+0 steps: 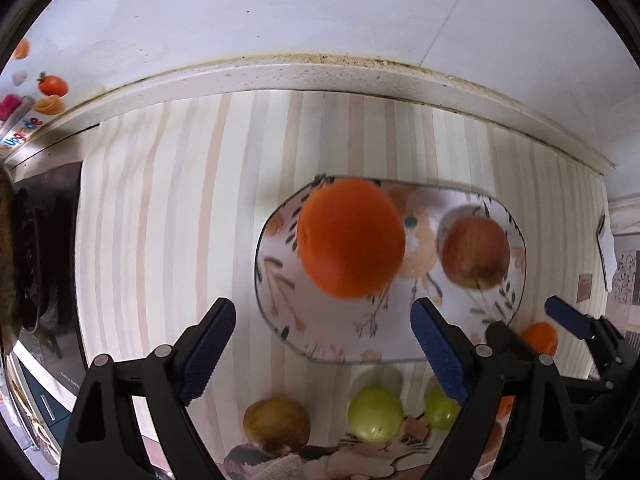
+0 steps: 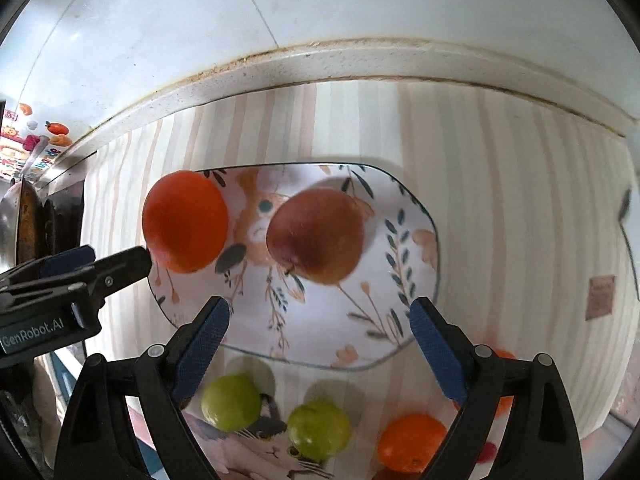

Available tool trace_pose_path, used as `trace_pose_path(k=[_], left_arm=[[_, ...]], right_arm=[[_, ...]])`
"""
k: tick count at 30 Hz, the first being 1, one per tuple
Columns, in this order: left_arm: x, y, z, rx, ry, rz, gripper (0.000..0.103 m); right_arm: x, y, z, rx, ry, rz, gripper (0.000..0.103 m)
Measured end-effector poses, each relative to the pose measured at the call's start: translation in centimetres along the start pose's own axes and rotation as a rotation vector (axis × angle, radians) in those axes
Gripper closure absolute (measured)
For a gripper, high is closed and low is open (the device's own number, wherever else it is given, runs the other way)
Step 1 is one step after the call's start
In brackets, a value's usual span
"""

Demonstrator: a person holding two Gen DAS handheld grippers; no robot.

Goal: Organize fruits
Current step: 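Carry the orange and red apple onto the floral plate and release both, then grasp the dark brown apple with the left gripper while the right grasps a green apple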

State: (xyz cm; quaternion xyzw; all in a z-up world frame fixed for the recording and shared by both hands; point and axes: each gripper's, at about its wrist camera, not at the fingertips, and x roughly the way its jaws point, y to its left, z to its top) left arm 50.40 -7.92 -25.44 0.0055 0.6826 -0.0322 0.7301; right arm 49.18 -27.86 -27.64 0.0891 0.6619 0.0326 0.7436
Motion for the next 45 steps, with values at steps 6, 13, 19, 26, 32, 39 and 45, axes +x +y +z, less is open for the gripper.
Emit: trace_pose_path(k=[6, 13, 19, 26, 32, 39, 45], left_arm=[[-2.8, 0.0, -2.7, 0.003, -0.1, 0.008, 0.013], [-7.2, -0.2, -6.1, 0.031, -0.215, 0.025, 0.014], [-9.6, 0.4, -8.9, 0.027, -0.268, -0.009, 0.014], [-11.8, 0.8, -11.8, 0.043, -0.331, 0.013, 0.013], [-10.5, 1.5, -12.9, 0.033, -0.313, 0.042, 0.013], [-3.1, 2.8, -13.0, 0.02, -0.149, 0.103, 0.013], [3.6, 2.7, -12.7, 0.031, -0.004, 0.106, 0.014]], right_arm=[[-3.9, 1.3, -2.9, -0.008, -0.096, -0.042, 0.009], [-7.9, 2.9, -6.4, -0.001, -0.185, -0.03, 0.009], [-11.0, 4.0, -9.2, 0.001, -0.259, -0.012, 0.009], [-13.4, 4.7, -11.6, 0.02, -0.296, 0.03, 0.009], [-12.2, 4.1, -13.3, 0.072, -0.267, 0.072, 0.009], [-4.9, 1.9, -14.2, 0.141, -0.144, 0.097, 0.009], [1.4, 0.7, -14.1, 0.121, -0.029, 0.07, 0.016]])
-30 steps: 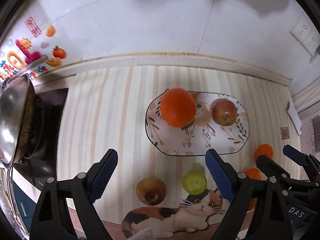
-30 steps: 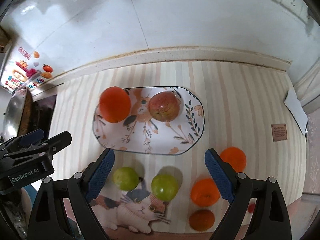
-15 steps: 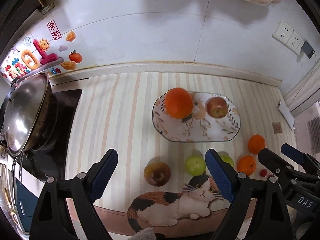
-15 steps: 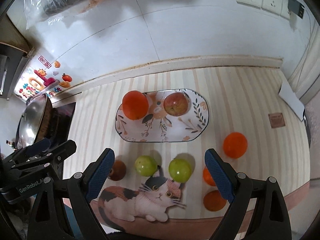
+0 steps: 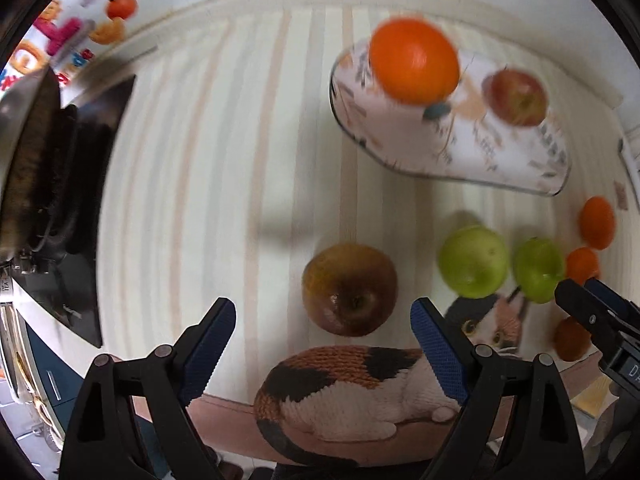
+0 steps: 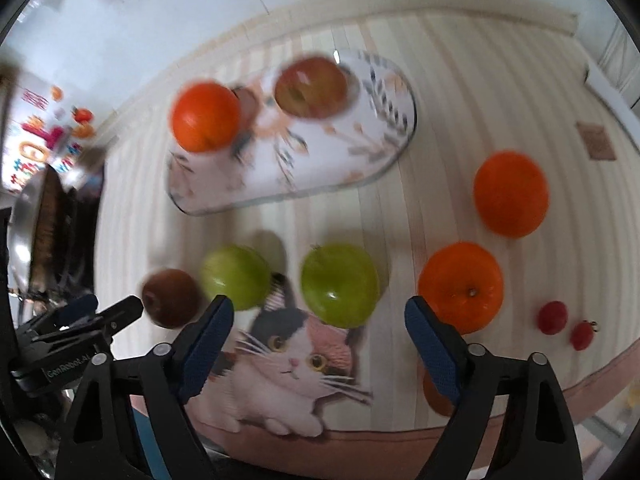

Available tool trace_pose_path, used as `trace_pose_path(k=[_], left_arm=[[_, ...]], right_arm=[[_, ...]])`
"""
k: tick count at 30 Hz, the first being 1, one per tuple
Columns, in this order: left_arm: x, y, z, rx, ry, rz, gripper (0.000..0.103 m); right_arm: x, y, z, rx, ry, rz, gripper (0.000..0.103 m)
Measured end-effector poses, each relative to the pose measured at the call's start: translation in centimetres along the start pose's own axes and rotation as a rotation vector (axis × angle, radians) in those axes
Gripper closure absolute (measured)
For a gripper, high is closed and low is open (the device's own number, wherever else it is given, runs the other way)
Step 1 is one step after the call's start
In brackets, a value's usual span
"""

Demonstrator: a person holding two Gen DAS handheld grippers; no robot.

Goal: Organize fruits
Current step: 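Grasp the dark brown apple with the left gripper while the right grasps a green apple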

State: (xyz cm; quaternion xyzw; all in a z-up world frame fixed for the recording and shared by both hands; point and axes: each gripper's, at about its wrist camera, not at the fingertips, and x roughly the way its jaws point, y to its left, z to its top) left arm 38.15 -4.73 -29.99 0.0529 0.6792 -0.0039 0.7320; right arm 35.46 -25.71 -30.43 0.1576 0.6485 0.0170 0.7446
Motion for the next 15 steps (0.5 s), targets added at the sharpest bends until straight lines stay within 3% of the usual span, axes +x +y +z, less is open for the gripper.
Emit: trace_pose_path(k=[7, 9, 11, 14, 15], left_arm=[[4.5, -1.5, 1.0, 0.044, 0.083, 0.006, 0.014], [5.2, -2.1, 1.2, 0.063, 0.084, 0.008, 0.02], [5.7, -2.4, 1.4, 0.068, 0.087, 0.011, 0.039], [6.0, -2.7, 1.4, 0.07, 0.074, 0.02, 0.039], [6.1, -2.8, 1.3, 0.07, 0.072, 0.023, 0.04]], right_arm=[[3.7, -0.4, 0.4, -0.028, 0.053, -0.04, 0.024], [4.0, 0.0, 0.6, -0.05, 0.048, -0.044, 0.026], [4.6, 0.4, 0.9, -0.074, 0.053, -0.065, 0.032], [5.9, 0.5, 1.1, -0.079, 0.091, -0.073, 0.044], [6.1, 0.5, 1.0, -0.085, 0.091, -0.074, 0.044]])
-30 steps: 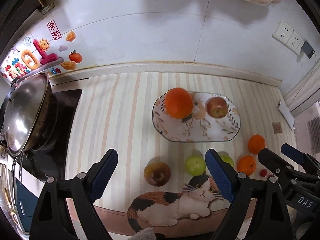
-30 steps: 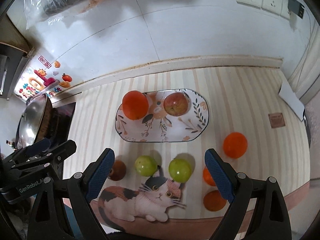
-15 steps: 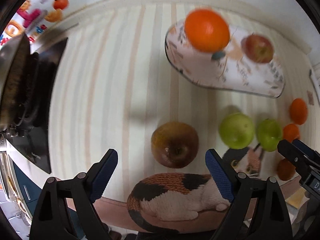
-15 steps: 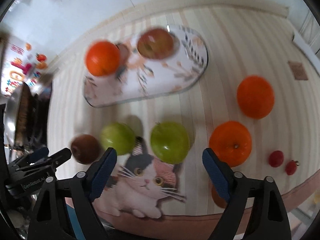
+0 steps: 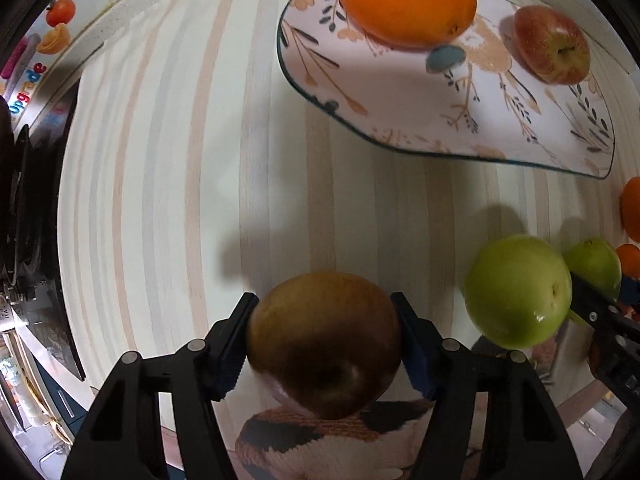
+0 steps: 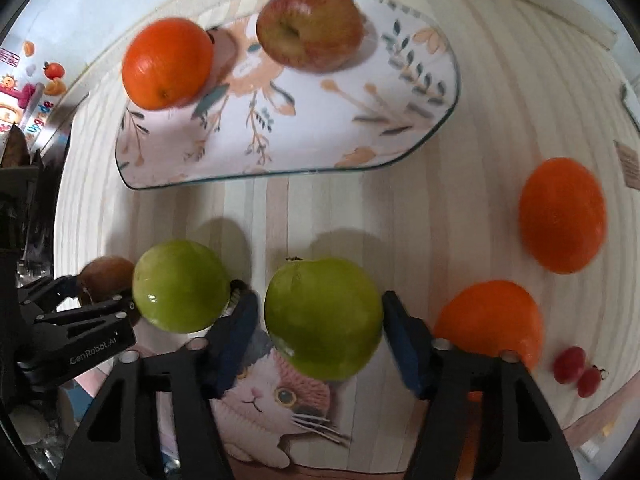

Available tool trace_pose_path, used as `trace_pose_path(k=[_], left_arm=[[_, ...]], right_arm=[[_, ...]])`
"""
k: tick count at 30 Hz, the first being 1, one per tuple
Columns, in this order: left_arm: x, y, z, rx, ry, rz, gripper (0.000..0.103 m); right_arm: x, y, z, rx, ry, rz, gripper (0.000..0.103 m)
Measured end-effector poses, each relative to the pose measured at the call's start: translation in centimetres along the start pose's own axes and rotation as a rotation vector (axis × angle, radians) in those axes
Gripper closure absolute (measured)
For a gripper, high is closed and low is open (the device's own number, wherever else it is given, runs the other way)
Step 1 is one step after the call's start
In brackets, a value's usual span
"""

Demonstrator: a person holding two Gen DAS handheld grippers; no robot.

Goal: Organize fruits
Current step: 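Grasp the dark brown apple with the left gripper while the right grasps a green apple, then place the brown apple and green apple on the plate and open both grippers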

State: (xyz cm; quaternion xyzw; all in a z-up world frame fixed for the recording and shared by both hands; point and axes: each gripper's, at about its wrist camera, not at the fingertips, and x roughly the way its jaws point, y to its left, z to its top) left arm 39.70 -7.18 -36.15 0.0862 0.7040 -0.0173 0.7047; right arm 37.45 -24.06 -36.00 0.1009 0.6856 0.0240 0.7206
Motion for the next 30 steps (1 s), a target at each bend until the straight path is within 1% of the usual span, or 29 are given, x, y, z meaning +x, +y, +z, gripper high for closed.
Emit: trace_pose_path(k=[3, 5, 9, 10, 11, 15, 18, 23, 26, 27, 29, 30], left_arm=[[0.0, -0.2, -0.7, -0.009, -0.002, -0.001, 0.04], [-0.1, -0.4, -1.4, -0.013, 0.005, -0.009, 0.04], [-0.4, -1.1, -4.2, -0.021, 0.036, -0.049, 0.04], [-0.5, -1.4, -5.0, -0.02, 0.062, -0.061, 0.04], [-0.5, -1.6, -5.7, -0.022, 0.071, -0.069, 0.04], [0.4, -2.7, -6.7, -0.021, 0.096, -0.075, 0.04], [0.7, -3.4, -6.9, -0.009, 0.079, -0.054, 0.04], [0.4, -3.8, -6.7, -0.018, 0.073, -0.06, 0.04], [-1.5, -2.5, -4.8, -0.017, 0.056, -0.062, 0.04], [-1.7, -1.9, -4.7, -0.017, 0.046, -0.064, 0.04], [-3.1, -1.8, -4.5, -0.017, 0.027, -0.074, 0.04], [-4.3, -1.6, -4.4, -0.024, 0.01, -0.088, 0.04]], right_arm=[[0.2, 0.2, -0.3, -0.012, 0.004, 0.002, 0.045], [0.3, 0.1, -1.2, -0.007, 0.037, 0.026, 0.045], [0.5, 0.2, -3.3, -0.008, 0.092, 0.067, 0.045], [0.6, 0.2, -3.9, -0.009, 0.104, 0.075, 0.045], [0.7, 0.2, -4.3, -0.006, 0.113, 0.082, 0.045], [1.2, 0.1, -4.9, 0.002, 0.113, 0.077, 0.045], [1.0, 0.0, -4.6, 0.009, 0.111, 0.074, 0.045], [0.8, 0.8, -4.3, -0.018, 0.109, 0.056, 0.045], [0.7, 1.4, -4.2, -0.021, 0.103, 0.062, 0.045], [0.4, 1.4, -4.1, -0.018, 0.097, 0.07, 0.045], [-0.5, 1.5, -3.8, -0.014, 0.083, 0.087, 0.045], [-1.2, 1.4, -3.6, -0.012, 0.073, 0.1, 0.045]])
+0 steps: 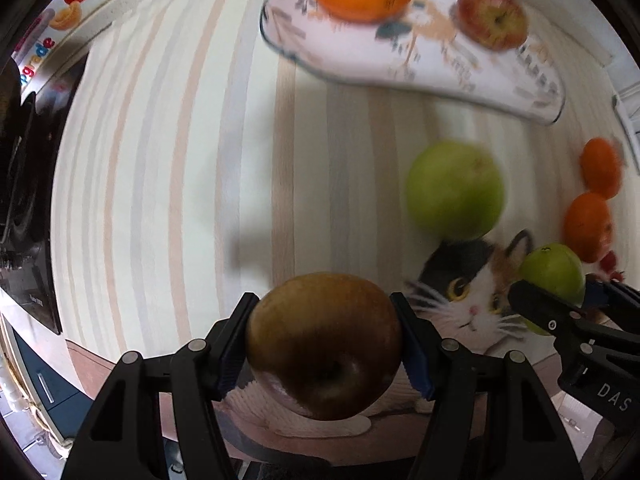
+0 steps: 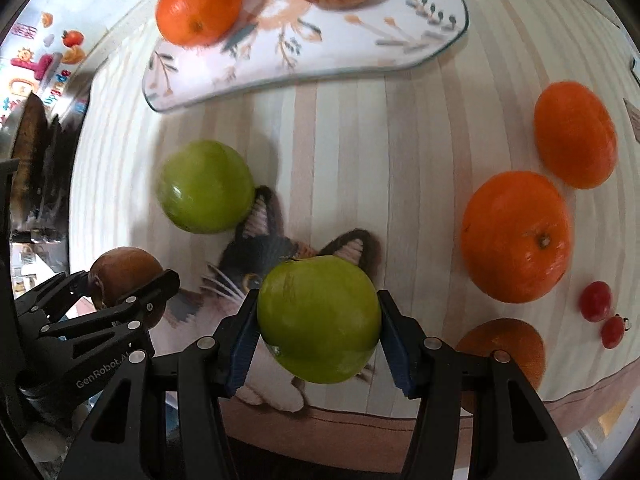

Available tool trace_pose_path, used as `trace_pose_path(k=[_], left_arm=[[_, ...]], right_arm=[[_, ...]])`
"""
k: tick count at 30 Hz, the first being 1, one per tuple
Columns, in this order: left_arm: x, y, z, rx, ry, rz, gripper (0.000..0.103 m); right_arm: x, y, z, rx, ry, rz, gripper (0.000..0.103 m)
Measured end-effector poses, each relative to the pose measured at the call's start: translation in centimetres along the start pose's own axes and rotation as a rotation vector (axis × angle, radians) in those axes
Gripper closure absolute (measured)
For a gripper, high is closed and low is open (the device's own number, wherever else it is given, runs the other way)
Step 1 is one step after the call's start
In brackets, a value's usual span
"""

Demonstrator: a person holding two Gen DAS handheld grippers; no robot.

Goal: Organize fruits
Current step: 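Place the brown apple and green apple on the plate and open both grippers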

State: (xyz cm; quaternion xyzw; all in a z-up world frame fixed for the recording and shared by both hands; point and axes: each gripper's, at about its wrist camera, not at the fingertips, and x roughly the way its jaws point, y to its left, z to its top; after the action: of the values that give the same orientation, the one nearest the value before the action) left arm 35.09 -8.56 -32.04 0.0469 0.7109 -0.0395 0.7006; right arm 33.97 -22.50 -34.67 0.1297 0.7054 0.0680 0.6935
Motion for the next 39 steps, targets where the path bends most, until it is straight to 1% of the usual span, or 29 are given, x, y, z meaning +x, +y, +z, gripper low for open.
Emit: trace_pose_path(k=[3, 5, 8, 10, 12, 14, 15, 18, 24, 28, 30, 34, 36, 39], left_arm=[[-3.5, 0.3, 0.5, -0.012, -0.048, -0.047, 0.04], [-6.0, 0.3, 1.4, -0.02, -0.09, -0.078, 0.04], [-8.6, 0.1, 3.7, -0.027, -0.135, -0.105, 0.04], [-8.1, 0.5, 5.2, -0.029, -0.143, -0.108, 0.04], [-7.5, 0.4, 7.7, -0.039, -0.14, -0.101, 0.04], [-6.5, 0.3, 9.6, -0.047, -0.123, -0.098, 0.04], [-5.1, -0.1, 10.9, -0.05, -0.1, -0.099, 0.04], [-2.9, -0.4, 12.8, -0.05, -0.054, -0.084, 0.04], [0.1, -0.2, 13.7, -0.051, 0.011, -0.063, 0.04], [1.1, 0.2, 13.6, -0.061, 0.031, -0.059, 0.04], [1.2, 0.2, 13.5, -0.058, 0.026, -0.055, 0.04], [1.7, 0.0, 13.6, -0.056, 0.042, -0.05, 0.039], [1.8, 0.0, 13.6, -0.062, 0.047, -0.049, 0.039], [1.3, 0.3, 14.1, -0.081, 0.045, -0.061, 0.037]], right_arm=[[-3.0, -0.2, 0.6, 0.005, -0.047, 0.053, 0.045], [-5.2, 0.0, 1.4, 0.005, -0.087, 0.083, 0.045], [-8.1, 0.2, 4.0, 0.001, -0.16, 0.103, 0.045], [-8.9, -0.3, 5.6, 0.001, -0.198, 0.089, 0.045], [-8.5, -0.6, 8.2, 0.01, -0.217, 0.058, 0.045], [-7.3, -1.1, 10.6, 0.022, -0.215, 0.037, 0.045], [-6.8, -1.5, 11.2, 0.024, -0.211, 0.027, 0.045], [-4.8, -1.5, 13.2, 0.019, -0.181, -0.016, 0.045], [-1.8, -2.4, 14.5, 0.03, -0.124, -0.045, 0.045], [-1.1, -2.6, 14.7, 0.044, -0.112, -0.047, 0.045], [-0.6, -2.7, 14.9, 0.056, -0.099, -0.045, 0.045], [-0.1, -3.2, 14.8, 0.088, -0.09, -0.023, 0.044], [-0.1, -3.3, 15.1, 0.097, -0.091, -0.017, 0.035], [-0.7, -3.3, 15.1, 0.094, -0.09, -0.013, 0.027]])
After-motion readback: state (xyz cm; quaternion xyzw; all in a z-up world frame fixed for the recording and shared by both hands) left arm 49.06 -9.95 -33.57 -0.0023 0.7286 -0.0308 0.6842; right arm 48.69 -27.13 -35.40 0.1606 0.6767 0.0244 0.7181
